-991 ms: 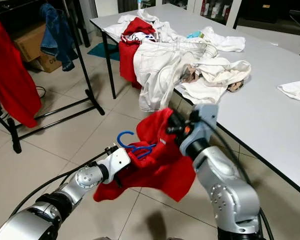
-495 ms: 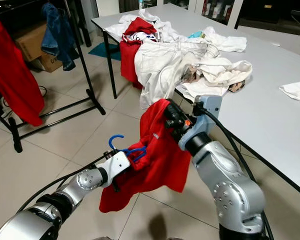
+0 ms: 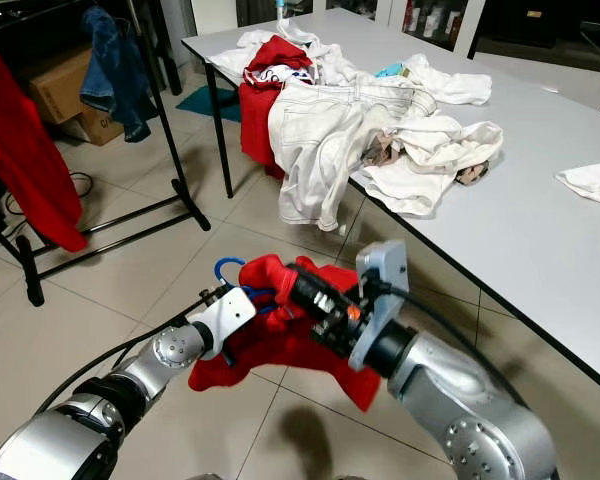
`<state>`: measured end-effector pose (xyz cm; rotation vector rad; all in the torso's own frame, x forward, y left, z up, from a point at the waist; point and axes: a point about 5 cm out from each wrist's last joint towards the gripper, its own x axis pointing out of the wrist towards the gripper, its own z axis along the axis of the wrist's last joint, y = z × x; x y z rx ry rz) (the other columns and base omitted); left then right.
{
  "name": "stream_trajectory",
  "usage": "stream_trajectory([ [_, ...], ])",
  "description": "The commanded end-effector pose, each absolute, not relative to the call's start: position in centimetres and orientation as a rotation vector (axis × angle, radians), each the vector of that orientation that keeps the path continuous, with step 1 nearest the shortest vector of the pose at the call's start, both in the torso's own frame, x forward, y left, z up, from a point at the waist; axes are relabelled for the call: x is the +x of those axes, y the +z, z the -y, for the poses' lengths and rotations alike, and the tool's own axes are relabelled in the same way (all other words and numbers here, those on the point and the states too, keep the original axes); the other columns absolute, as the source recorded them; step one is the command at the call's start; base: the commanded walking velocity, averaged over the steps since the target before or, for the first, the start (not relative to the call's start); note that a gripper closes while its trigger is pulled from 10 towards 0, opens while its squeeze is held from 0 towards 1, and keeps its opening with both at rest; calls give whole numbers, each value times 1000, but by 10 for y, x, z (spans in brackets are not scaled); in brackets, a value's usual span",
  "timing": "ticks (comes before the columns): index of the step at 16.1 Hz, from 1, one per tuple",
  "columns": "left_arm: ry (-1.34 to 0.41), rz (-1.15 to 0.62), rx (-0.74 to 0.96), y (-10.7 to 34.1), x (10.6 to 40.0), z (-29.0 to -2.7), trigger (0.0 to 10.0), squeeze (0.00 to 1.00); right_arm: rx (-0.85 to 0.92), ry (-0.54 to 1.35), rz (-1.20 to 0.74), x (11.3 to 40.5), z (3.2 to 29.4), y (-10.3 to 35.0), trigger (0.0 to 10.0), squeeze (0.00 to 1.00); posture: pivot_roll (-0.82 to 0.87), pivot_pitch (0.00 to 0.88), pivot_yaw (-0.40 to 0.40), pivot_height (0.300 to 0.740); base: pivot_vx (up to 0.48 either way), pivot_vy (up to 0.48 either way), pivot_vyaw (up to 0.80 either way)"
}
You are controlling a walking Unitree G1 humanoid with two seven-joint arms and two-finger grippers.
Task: Hang hanger
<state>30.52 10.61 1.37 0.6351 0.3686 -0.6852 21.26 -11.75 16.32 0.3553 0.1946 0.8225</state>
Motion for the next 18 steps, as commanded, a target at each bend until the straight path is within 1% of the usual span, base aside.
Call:
stream_trajectory([
  [1,-672,-307,656,24,313,-103,10000,0,326,730,-230,220,121,150,10000,0,-191,0,48,740,0,0,0],
  [2,-669,-302,656,24,313,-103,10000,0,322,703,-233,222,123,148,10000,0,-189,0,50,740,0,0,0],
  [3,-657,-287,662,26,314,-104,10000,0,358,648,-227,227,127,147,10000,0,-189,0,50,740,0,0,0],
  [4,-641,-270,668,27,315,-105,10000,0,362,640,-219,227,128,149,10000,0,-189,0,52,740,0,0,0],
  [7,-618,-213,660,32,317,-105,10000,0,381,733,-148,218,122,161,10000,0,-189,0,52,740,0,0,0],
  [8,-617,-177,661,35,317,-104,10000,0,394,667,-144,224,127,159,10000,0,-188,0,51,740,0,0,0],
  [9,-613,-157,660,36,317,-103,10000,0,403,624,-144,228,132,158,10000,557,-187,0,50,740,0,0,0],
  [10,-606,-145,654,37,317,-102,10000,0,409,623,-130,228,133,160,10000,1000,-190,0,50,740,0,0,0],
  [11,-604,-139,651,37,317,-102,10000,0,412,627,-122,228,133,162,10000,1000,-191,0,50,740,0,0,0],
  [12,-602,-120,647,38,316,-101,10000,0,396,646,-101,227,133,167,10000,957,-193,0,50,740,0,0,0],
  [13,-602,-104,644,39,316,-101,10000,0,384,654,-85,227,132,170,10000,239,-193,0,50,740,0,0,0],
  [14,-602,-98,645,39,316,-100,10000,0,382,653,-81,227,133,171,10000,0,-193,0,50,740,0,0,0],
  [17,-599,-66,651,42,316,-100,10000,0,409,622,-38,230,139,177,10000,0,-196,0,51,740,0,0,0],
  [18,-599,-62,654,42,316,-100,10000,0,436,615,-14,231,141,180,10000,1000,-196,0,51,740,0,0,0],
])
